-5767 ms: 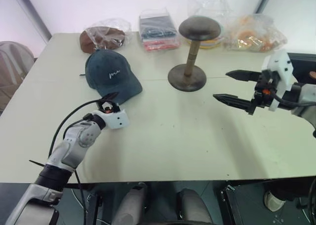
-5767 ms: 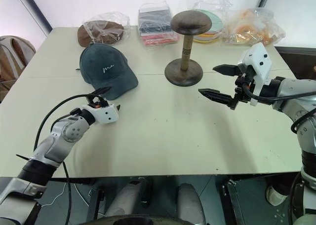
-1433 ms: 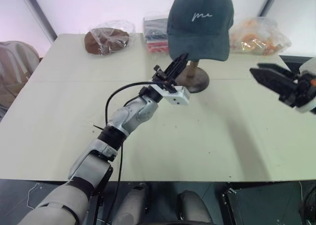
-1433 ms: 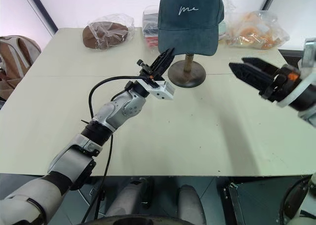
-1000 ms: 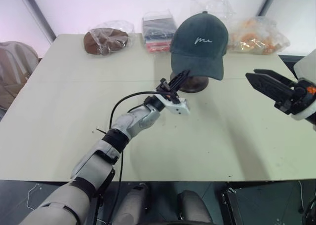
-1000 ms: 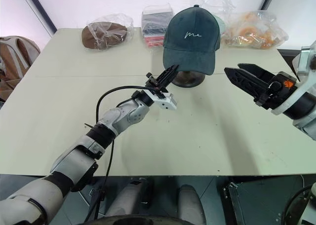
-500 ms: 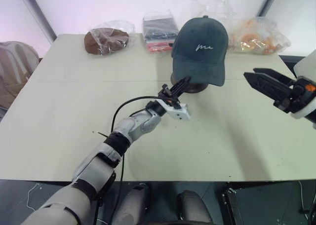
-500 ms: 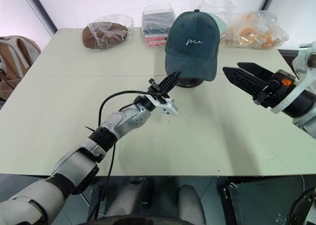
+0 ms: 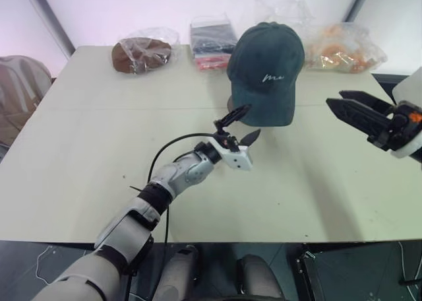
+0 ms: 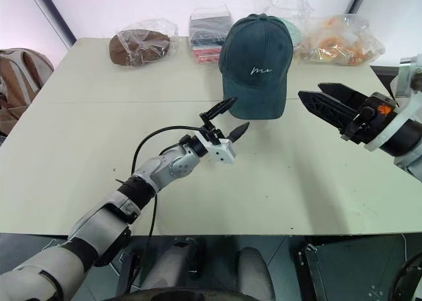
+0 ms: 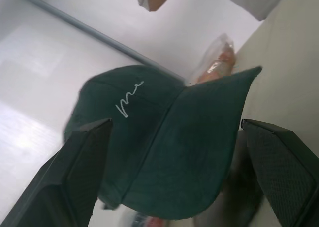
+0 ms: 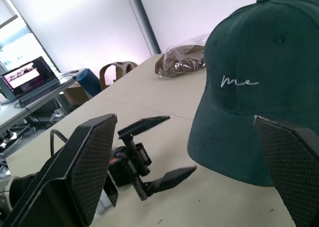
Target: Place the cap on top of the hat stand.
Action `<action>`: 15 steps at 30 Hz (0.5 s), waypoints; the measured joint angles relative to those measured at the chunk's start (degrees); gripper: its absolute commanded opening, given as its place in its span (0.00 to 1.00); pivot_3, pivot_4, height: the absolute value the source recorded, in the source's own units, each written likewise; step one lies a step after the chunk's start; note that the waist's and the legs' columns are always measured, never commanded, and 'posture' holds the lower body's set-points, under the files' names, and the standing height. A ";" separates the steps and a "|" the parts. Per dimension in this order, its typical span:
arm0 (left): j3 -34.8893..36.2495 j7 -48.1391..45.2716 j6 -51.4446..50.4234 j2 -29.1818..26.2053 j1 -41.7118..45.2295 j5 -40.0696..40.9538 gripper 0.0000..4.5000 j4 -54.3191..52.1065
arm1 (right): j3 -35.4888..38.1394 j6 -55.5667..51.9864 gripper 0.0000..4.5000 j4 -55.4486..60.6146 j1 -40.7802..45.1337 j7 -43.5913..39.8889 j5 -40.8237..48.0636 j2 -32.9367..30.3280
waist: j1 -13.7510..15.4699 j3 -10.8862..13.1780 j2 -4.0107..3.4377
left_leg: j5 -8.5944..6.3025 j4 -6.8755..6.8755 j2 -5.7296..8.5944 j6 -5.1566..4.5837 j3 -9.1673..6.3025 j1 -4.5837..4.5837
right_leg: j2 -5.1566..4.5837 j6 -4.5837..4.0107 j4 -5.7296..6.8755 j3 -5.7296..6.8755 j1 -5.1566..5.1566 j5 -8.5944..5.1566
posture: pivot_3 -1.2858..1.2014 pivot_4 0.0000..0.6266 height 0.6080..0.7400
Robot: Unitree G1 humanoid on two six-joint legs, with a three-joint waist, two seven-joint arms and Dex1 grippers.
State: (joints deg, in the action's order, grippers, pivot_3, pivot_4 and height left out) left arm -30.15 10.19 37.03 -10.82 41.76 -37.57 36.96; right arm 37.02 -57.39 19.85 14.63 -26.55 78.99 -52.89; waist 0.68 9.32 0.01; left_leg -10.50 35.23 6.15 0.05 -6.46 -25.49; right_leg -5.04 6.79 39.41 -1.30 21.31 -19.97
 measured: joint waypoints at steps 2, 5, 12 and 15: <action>0.21 -4.40 0.88 -0.33 -1.23 3.80 0.98 -0.13 | -0.21 0.32 1.00 -0.37 0.00 -0.66 -0.46 -0.01 | 0.00 0.00 0.00 | 0.00 0.00 0.00 0.00 0.00 0.00 | 0.00 0.00 0.00 0.00 0.00 0.00 | 0.52 0.24 1.00; 0.79 -11.89 1.72 -1.03 -3.41 10.19 0.98 -2.55 | -0.49 0.51 1.00 -1.27 0.02 -1.55 -1.48 -0.04 | 0.01 0.00 -0.01 | 0.00 0.00 0.00 0.00 -0.01 0.00 | -0.02 0.00 -0.01 0.00 -0.01 0.00 | 0.52 0.24 1.00; 6.52 -29.35 -6.69 -1.80 -7.93 29.85 0.98 -16.33 | -1.95 0.91 1.00 -2.24 0.58 -3.73 -3.37 -0.43 | -0.12 -0.01 -0.02 | 0.00 0.02 -0.01 0.00 -0.03 0.00 | -0.01 0.00 -0.02 0.00 -0.02 0.00 | 0.52 0.24 1.00; 11.21 -35.34 -16.57 -4.10 -7.94 38.43 0.98 -23.79 | -2.55 0.93 1.00 -2.74 1.29 -5.03 -4.08 -1.29 | -0.36 -0.01 -0.02 | 0.00 0.01 -0.03 0.00 -0.04 0.01 | 0.02 -0.01 -0.02 0.00 -0.02 -0.01 | 0.52 0.24 1.00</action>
State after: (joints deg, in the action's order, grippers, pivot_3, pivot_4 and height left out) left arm -18.93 -25.15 20.46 -14.91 33.82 0.87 13.17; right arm 34.47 -56.46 17.10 15.92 -31.58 74.91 -54.18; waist 0.32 9.31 -0.01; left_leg -10.49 35.24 6.12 0.05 -6.50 -25.48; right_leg -5.02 6.78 39.40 -1.30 21.30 -19.97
